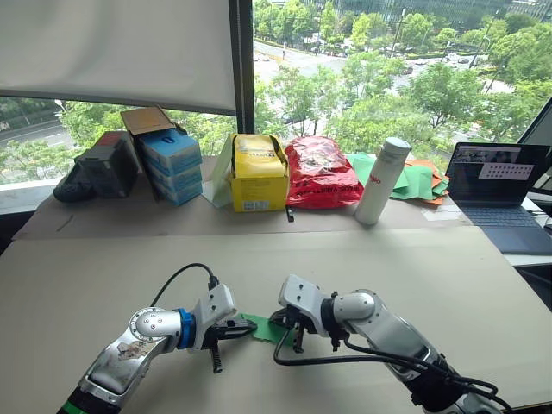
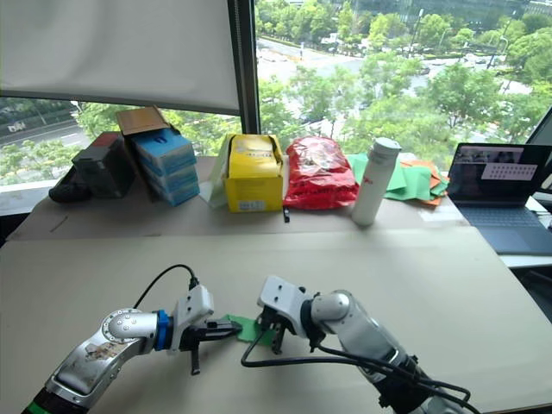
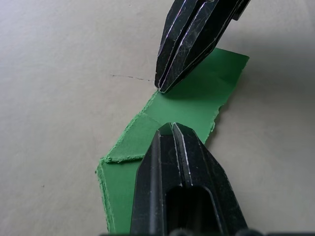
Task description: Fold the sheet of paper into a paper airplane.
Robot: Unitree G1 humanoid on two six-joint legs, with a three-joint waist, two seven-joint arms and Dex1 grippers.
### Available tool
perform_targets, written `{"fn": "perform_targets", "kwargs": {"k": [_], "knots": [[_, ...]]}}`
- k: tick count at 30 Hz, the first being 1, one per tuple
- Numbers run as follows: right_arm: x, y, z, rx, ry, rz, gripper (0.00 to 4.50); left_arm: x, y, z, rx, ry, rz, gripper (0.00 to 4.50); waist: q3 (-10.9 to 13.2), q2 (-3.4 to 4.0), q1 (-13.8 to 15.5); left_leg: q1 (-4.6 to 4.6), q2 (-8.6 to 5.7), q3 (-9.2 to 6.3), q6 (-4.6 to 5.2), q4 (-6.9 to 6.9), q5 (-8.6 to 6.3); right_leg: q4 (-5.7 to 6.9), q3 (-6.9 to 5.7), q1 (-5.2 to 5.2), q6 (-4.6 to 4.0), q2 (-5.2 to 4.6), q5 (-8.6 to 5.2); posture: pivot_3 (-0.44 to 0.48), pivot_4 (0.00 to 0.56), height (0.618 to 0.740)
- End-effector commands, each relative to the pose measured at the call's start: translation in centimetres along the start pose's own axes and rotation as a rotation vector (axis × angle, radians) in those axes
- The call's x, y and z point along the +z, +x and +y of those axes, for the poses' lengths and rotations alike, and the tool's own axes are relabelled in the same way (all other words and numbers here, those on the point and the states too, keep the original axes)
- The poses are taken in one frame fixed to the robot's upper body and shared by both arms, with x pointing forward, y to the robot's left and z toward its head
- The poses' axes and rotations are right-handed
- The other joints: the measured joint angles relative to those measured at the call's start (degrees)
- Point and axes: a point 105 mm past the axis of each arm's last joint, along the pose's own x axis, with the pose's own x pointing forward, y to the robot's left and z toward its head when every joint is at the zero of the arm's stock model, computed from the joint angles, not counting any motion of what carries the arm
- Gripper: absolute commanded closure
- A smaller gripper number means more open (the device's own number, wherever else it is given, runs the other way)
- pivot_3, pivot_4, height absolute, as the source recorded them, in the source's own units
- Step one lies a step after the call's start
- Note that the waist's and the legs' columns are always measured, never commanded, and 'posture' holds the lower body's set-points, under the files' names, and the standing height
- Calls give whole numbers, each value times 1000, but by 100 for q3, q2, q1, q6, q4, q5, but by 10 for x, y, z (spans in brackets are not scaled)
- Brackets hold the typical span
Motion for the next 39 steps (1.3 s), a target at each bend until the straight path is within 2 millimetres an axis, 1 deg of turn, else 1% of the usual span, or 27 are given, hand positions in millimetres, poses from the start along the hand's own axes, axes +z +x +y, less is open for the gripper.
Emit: {"fn": "perform_targets", "kwargs": {"k": [1,8,10,14,19,26,35,39], "knots": [[-33,0,9,32,75,131,4487,-9,0,-1,2,-9,41,4500,-1,0,9,0,0,-1,1,0,-1,-1,-2,1,0,-1,0,0,150,740],[-44,-7,5,11,90,150,4487,-14,0,-4,-5,-2,57,4500,-9,8,23,4,-1,-2,4,0,-2,-6,-5,8,0,-5,0,0,150,740],[-45,-9,5,11,91,154,4487,-15,0,-4,-5,-2,57,4500,-10,8,25,6,-1,-4,4,0,-3,-8,-8,11,1,-8,0,0,150,740],[-54,-17,7,10,87,188,4487,-15,2,-3,-3,3,58,4500,-13,12,38,6,-1,-8,5,0,-3,-11,-12,13,1,-12,0,0,150,740],[-59,-23,9,12,87,213,4487,-17,2,-3,-4,6,65,4500,-20,14,45,8,-2,-14,8,1,-5,-20,-27,17,1,-18,0,0,150,740],[-67,-31,8,-14,102,244,4487,-18,4,-2,-13,12,70,4500,-25,20,79,14,-3,-23,10,1,-7,-26,-39,17,1,-25,0,0,150,740],[-82,-52,12,-23,117,301,4487,-19,6,-1,-21,16,71,4500,-28,21,123,14,-3,-27,14,1,-9,-34,-46,21,1,-40,0,0,150,740],[-81,-61,10,-36,109,313,4487,-20,6,-2,-24,17,71,4500,-29,19,146,15,-2,-28,14,1,-9,-36,-46,21,0,-44,0,0,150,740]]}}
